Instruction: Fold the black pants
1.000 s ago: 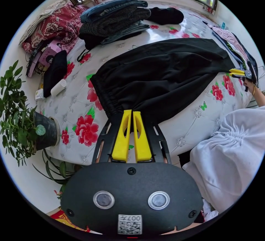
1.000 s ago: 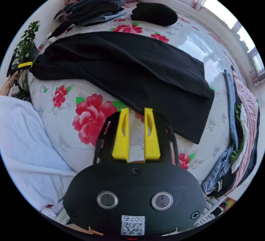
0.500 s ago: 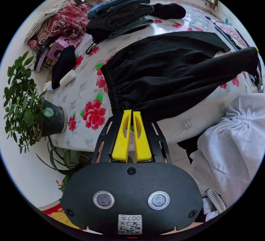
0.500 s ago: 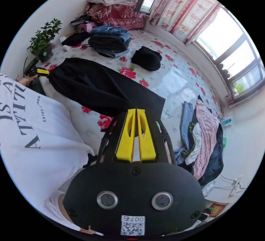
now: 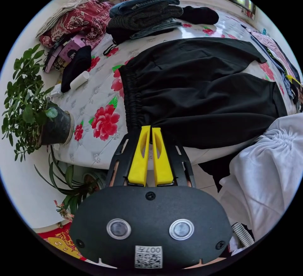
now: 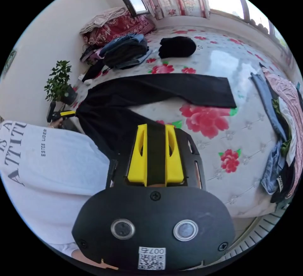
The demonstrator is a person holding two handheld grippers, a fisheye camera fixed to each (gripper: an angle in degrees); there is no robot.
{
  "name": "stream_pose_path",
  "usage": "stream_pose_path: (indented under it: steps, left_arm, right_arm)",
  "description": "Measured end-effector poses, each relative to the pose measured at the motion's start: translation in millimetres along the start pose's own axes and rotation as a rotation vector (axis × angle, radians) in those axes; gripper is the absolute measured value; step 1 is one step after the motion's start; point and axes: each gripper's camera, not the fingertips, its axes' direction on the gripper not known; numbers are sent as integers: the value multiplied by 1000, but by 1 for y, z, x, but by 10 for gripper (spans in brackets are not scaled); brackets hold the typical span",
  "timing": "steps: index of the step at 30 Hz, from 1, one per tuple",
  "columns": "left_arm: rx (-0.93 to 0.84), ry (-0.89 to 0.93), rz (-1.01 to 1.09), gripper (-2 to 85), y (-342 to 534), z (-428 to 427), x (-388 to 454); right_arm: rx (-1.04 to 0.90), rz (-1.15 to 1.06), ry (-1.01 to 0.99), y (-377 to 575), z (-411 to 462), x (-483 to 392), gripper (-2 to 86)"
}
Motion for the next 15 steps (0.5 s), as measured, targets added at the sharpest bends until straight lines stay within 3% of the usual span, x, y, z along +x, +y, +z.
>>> stream_pose_path:
  steps: [7,11,15]
  left_arm:
    - [-29,-32,41,-9,-6,10,-1]
    - [-24,0,1,-9,6,12,-15]
    - [-25,33,-14,-3,20,17,-24]
  right_arm:
    - [-270,-141,221,46,116,-56,66]
    - [-303,-170,327,35,92,-27,17]
    - [-127,14,424,29,22,39,7]
